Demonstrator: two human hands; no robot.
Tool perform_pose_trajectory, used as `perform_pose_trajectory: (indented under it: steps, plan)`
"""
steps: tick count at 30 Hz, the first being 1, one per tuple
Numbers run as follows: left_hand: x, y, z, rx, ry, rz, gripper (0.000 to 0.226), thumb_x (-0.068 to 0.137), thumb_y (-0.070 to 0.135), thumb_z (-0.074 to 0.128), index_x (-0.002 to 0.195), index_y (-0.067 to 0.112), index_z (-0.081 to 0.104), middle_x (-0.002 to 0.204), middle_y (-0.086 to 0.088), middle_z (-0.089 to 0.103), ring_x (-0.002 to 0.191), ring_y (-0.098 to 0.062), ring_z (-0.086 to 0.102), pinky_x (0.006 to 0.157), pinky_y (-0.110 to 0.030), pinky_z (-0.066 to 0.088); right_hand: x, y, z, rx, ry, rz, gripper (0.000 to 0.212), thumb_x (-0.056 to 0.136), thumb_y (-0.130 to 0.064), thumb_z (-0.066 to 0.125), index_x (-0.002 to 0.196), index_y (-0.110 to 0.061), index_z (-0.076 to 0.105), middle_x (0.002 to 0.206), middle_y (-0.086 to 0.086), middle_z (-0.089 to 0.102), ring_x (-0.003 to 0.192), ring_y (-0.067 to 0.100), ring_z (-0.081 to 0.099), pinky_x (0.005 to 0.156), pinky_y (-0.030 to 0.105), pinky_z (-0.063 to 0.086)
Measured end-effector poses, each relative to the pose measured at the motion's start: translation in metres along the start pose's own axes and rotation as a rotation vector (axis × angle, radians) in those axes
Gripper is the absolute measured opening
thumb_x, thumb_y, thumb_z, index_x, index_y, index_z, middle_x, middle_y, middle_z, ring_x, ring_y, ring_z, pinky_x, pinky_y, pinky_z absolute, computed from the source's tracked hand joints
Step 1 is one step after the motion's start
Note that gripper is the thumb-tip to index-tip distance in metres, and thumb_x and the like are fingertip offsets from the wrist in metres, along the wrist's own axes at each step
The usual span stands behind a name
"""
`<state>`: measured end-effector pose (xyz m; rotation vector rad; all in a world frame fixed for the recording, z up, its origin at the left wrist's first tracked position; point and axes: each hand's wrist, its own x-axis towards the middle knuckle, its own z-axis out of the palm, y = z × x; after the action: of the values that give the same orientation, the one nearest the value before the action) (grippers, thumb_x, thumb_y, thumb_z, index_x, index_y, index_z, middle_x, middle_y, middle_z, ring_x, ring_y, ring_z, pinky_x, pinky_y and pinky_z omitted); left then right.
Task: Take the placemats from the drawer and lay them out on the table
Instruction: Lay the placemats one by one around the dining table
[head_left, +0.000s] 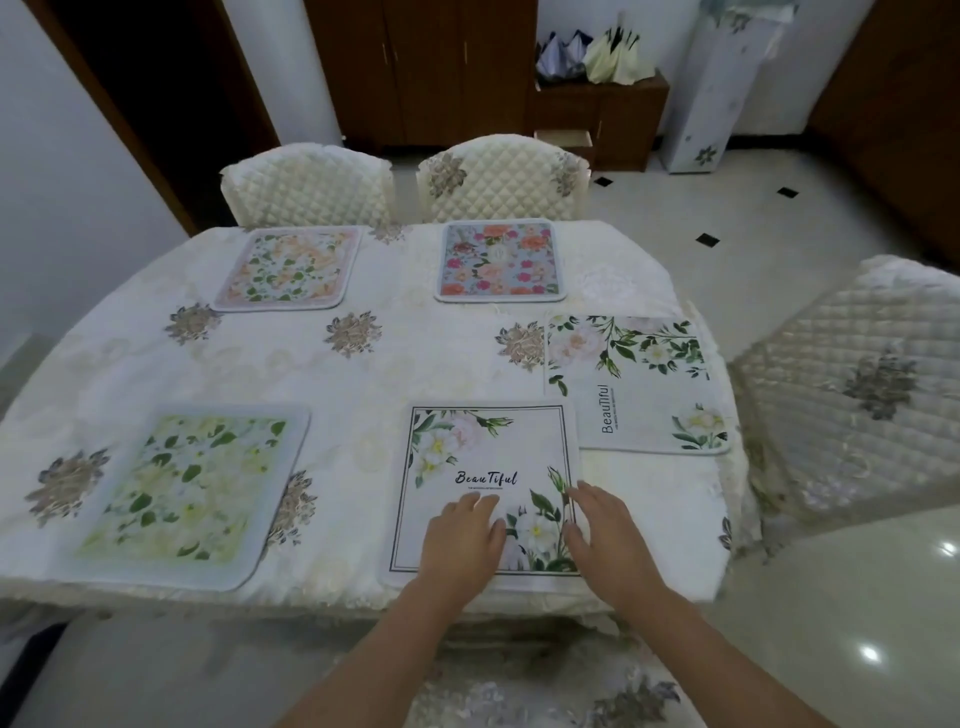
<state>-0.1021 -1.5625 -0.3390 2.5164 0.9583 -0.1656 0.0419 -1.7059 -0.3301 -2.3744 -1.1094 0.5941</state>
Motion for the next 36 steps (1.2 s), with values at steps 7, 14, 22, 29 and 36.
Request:
perform_pose_trajectory:
  steps: [7, 14, 22, 29, 36]
  plan:
    - [0.022, 0.029, -0.032, -0.015, 0.122, 0.049, 0.048, 0.102, 0.042, 0.033, 0.147, 0.026, 0.037, 0.152, 0.001, 0.038, 0.134, -0.018, 0.04, 0.108, -0.034, 0.034, 0.03, 0.012, -0.05, -0.001, 0.069, -0.004, 0.05, 0.099, -0.027, 0.047, 0.148, -0.02, 0.036, 0.155, 0.0, 0.031, 0.144, 0.017, 0.021, 0.118, 0.032, 0.019]
    - [0.081, 0.066, -0.024, -0.002, 0.069, -0.017, 0.05, 0.102, 0.043, 0.034, 0.149, 0.024, 0.034, 0.155, -0.002, 0.034, 0.138, -0.02, 0.036, 0.11, -0.035, 0.032, 0.088, 0.066, -0.089, 0.058, 0.095, 0.033, 0.05, 0.097, -0.025, 0.05, 0.146, -0.018, 0.039, 0.153, 0.001, 0.034, 0.143, 0.018, 0.025, 0.117, 0.033, 0.02]
    - [0.171, 0.129, 0.01, -0.006, 0.039, -0.187, 0.054, 0.1, 0.043, 0.038, 0.148, 0.02, 0.035, 0.152, -0.002, 0.037, 0.137, -0.022, 0.035, 0.109, -0.037, 0.034, 0.189, 0.173, -0.139, -0.085, -0.044, 0.12, 0.05, 0.095, -0.025, 0.047, 0.144, -0.016, 0.039, 0.152, 0.004, 0.036, 0.14, 0.024, 0.029, 0.113, 0.038, 0.028]
    - [0.239, 0.15, 0.029, 0.038, -0.014, -0.31, 0.056, 0.096, 0.043, 0.042, 0.146, 0.018, 0.033, 0.152, -0.012, 0.032, 0.134, -0.031, 0.037, 0.109, -0.042, 0.036, 0.245, 0.221, -0.168, -0.109, -0.021, 0.182, 0.05, 0.091, -0.021, 0.053, 0.139, -0.013, 0.041, 0.141, 0.01, 0.041, 0.126, 0.029, 0.038, 0.101, 0.038, 0.038]
    - [0.27, 0.162, 0.027, 0.025, 0.094, -0.514, 0.051, 0.093, 0.039, 0.048, 0.14, 0.022, 0.041, 0.134, -0.009, 0.048, 0.118, -0.029, 0.048, 0.097, -0.043, 0.042, 0.266, 0.232, -0.172, 0.052, 0.029, 0.192, 0.054, 0.087, -0.008, 0.058, 0.14, -0.017, 0.046, 0.127, 0.01, 0.044, 0.112, 0.024, 0.047, 0.094, 0.033, 0.044]
